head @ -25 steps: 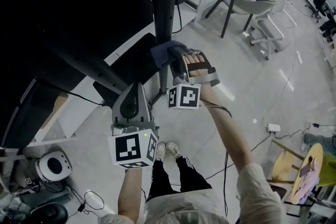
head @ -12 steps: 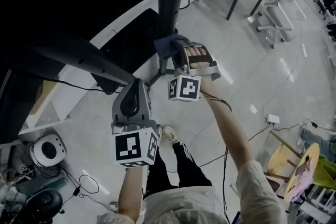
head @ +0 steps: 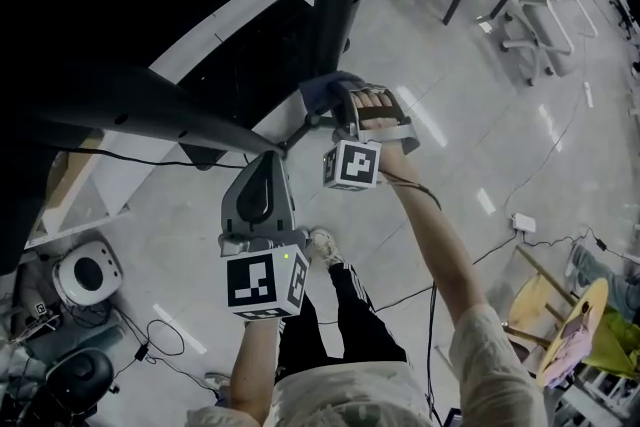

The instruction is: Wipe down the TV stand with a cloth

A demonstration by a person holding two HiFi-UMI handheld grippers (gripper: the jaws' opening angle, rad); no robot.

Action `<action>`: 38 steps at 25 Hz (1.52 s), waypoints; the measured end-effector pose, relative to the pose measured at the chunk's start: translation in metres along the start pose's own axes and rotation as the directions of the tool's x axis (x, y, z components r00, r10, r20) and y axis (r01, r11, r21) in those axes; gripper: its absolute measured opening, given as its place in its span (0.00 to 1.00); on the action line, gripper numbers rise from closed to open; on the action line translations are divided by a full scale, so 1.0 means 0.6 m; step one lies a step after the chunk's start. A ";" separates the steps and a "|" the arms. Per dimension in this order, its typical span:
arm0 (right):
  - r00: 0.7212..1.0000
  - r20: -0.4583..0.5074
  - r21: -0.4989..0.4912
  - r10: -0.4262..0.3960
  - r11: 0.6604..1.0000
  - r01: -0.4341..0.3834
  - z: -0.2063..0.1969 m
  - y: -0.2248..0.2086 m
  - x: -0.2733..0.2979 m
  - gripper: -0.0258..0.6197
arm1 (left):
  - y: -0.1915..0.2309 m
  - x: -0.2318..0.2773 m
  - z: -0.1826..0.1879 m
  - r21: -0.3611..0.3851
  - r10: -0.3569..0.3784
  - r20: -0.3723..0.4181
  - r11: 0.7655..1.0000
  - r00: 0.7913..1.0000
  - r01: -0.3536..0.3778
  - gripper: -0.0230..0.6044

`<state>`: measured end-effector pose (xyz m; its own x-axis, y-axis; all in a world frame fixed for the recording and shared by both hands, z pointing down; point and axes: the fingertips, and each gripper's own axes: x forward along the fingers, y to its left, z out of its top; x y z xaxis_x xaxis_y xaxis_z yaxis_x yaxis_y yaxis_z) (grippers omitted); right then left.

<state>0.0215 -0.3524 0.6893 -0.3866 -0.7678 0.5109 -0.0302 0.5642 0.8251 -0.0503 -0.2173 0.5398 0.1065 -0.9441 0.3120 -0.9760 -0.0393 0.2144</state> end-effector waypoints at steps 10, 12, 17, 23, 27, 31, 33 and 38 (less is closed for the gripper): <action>0.993 -0.050 -0.048 0.111 0.992 -0.113 -0.021 0.089 0.054 0.13 | 0.007 -0.002 -0.042 0.006 0.002 -0.033 1.000 0.999 -0.002 0.06; 0.990 -0.059 -0.047 0.128 0.990 -0.131 -0.024 0.102 0.063 0.13 | 0.013 -0.004 -0.043 0.007 0.007 -0.034 1.000 0.999 -0.007 0.06; 0.984 -0.086 -0.030 0.153 0.987 -0.157 -0.030 0.122 0.076 0.13 | 0.028 -0.011 -0.039 0.004 0.024 -0.029 1.000 0.999 -0.024 0.06; 0.996 -0.063 0.191 0.059 0.981 -0.046 -0.003 0.026 -0.012 0.13 | 0.028 -0.030 0.013 0.019 0.031 0.024 0.999 0.999 -0.031 0.06; 0.997 0.041 0.475 -0.061 0.879 0.034 0.045 -0.110 -0.156 0.13 | 0.006 -0.061 0.090 0.018 0.027 0.084 0.999 0.996 -0.029 0.06; 0.964 0.115 0.707 -0.238 0.701 0.088 0.077 -0.267 -0.319 0.13 | -0.029 -0.107 0.187 0.029 0.014 0.174 0.999 0.985 -0.019 0.06; 0.929 0.152 0.777 -0.337 0.622 0.098 0.103 -0.342 -0.399 0.13 | -0.041 -0.135 0.238 0.047 0.001 0.230 0.999 0.973 -0.012 0.06; 0.841 0.191 0.907 -0.506 0.418 0.045 0.145 -0.440 -0.562 0.13 | -0.065 -0.214 0.327 0.075 -0.042 0.357 0.997 0.933 0.016 0.06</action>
<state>0.0796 -0.2163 0.2781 -0.4864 -0.8731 -0.0337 -0.8662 0.4769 0.1491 -0.0631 -0.1588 0.3095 0.0721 -0.9962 -0.0479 -0.9857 -0.0786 0.1493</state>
